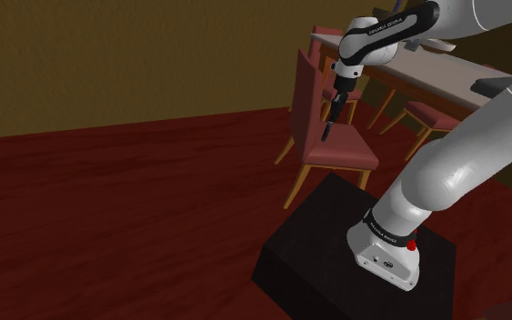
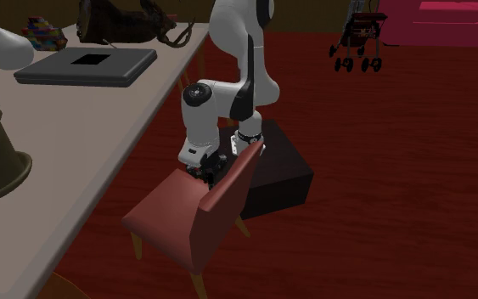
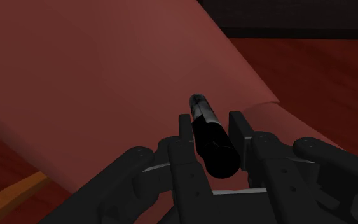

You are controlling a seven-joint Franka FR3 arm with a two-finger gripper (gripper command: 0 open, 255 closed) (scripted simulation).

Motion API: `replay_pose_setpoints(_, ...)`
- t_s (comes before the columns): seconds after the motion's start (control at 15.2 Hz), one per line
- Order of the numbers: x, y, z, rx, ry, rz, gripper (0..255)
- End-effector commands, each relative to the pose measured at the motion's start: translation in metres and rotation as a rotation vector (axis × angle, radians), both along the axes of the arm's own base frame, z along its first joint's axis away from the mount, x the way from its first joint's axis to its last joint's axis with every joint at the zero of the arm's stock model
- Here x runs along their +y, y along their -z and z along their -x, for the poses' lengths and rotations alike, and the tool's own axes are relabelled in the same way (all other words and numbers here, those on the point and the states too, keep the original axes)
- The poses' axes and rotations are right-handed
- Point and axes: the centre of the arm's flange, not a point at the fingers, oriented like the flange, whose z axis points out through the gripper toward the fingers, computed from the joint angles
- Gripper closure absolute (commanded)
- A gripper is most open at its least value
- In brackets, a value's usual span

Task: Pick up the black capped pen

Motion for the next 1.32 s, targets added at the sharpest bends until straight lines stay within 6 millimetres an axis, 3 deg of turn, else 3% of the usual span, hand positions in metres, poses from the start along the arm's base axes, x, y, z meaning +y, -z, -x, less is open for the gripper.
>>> replay_pose_setpoints(0.0, 0.000, 0.001, 0.000, 0.001, 0.000, -0.001, 255)
replay_pose_setpoints(0.26, 0.001, 0.000, -0.001, 0.001, 0.000, -0.001, 255)
replay_pose_setpoints(1.25, 0.001, -0.079, -0.001, 0.001, 0.000, -0.001, 255)
